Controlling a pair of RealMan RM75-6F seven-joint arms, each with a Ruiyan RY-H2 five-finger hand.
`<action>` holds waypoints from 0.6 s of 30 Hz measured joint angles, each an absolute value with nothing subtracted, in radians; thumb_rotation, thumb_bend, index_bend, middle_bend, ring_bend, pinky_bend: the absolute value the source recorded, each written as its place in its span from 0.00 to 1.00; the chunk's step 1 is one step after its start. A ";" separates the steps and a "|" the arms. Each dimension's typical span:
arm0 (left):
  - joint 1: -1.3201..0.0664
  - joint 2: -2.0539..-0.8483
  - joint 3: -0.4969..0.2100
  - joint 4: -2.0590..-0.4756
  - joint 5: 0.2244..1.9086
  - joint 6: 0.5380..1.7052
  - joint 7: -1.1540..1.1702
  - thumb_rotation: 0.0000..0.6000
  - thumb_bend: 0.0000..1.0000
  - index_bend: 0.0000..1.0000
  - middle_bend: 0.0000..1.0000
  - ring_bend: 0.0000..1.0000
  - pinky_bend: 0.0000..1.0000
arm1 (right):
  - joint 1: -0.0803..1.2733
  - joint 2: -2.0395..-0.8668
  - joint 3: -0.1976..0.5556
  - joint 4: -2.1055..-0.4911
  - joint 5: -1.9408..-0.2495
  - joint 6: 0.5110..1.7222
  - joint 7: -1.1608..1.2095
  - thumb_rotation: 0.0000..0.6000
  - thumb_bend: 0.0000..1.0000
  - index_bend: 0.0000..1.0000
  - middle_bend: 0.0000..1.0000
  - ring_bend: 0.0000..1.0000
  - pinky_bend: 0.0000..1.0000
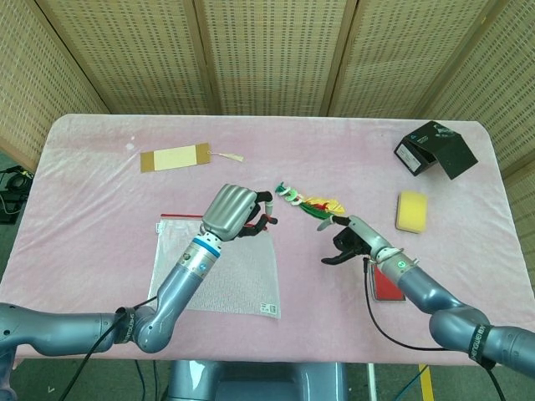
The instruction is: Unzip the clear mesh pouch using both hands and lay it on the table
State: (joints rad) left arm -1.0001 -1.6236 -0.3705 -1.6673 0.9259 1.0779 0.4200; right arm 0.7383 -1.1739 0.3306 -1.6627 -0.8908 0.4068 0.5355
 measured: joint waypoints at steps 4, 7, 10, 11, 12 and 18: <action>-1.005 -1.632 -0.371 -1.655 0.928 1.083 0.420 1.00 0.63 0.87 0.96 0.89 1.00 | 0.767 -1.188 0.346 -1.658 -0.835 0.375 0.566 1.00 0.07 0.37 0.96 0.96 1.00; -1.011 -1.642 -0.371 -1.642 0.930 1.085 0.421 1.00 0.63 0.87 0.96 0.89 1.00 | 0.781 -1.196 0.358 -1.660 -0.797 0.363 0.589 1.00 0.07 0.37 0.96 0.96 1.00; -1.015 -1.654 -0.375 -1.630 0.931 1.088 0.413 1.00 0.63 0.87 0.96 0.89 1.00 | 0.799 -1.206 0.362 -1.661 -0.764 0.367 0.597 1.00 0.07 0.38 0.96 0.96 1.00; -1.016 -1.658 -0.377 -1.626 0.931 1.088 0.408 1.00 0.63 0.87 0.96 0.89 1.00 | 0.804 -1.209 0.361 -1.660 -0.758 0.374 0.595 1.00 0.08 0.38 0.96 0.96 1.00; -1.018 -1.662 -0.378 -1.623 0.932 1.088 0.406 1.00 0.63 0.87 0.96 0.89 1.00 | 0.809 -1.215 0.359 -1.659 -0.750 0.386 0.591 1.00 0.08 0.38 0.96 0.96 1.00; -1.021 -1.688 -0.381 -1.609 0.950 1.112 0.397 1.00 0.63 0.87 0.96 0.89 1.00 | 0.846 -1.254 0.333 -1.663 -0.665 0.495 0.547 1.00 0.13 0.40 0.96 0.96 1.00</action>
State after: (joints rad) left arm -1.0211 -1.6875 -0.3808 -1.6092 0.9498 1.1124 0.3969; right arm 0.8459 -1.2544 0.3334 -1.6627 -0.6650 0.4949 0.5470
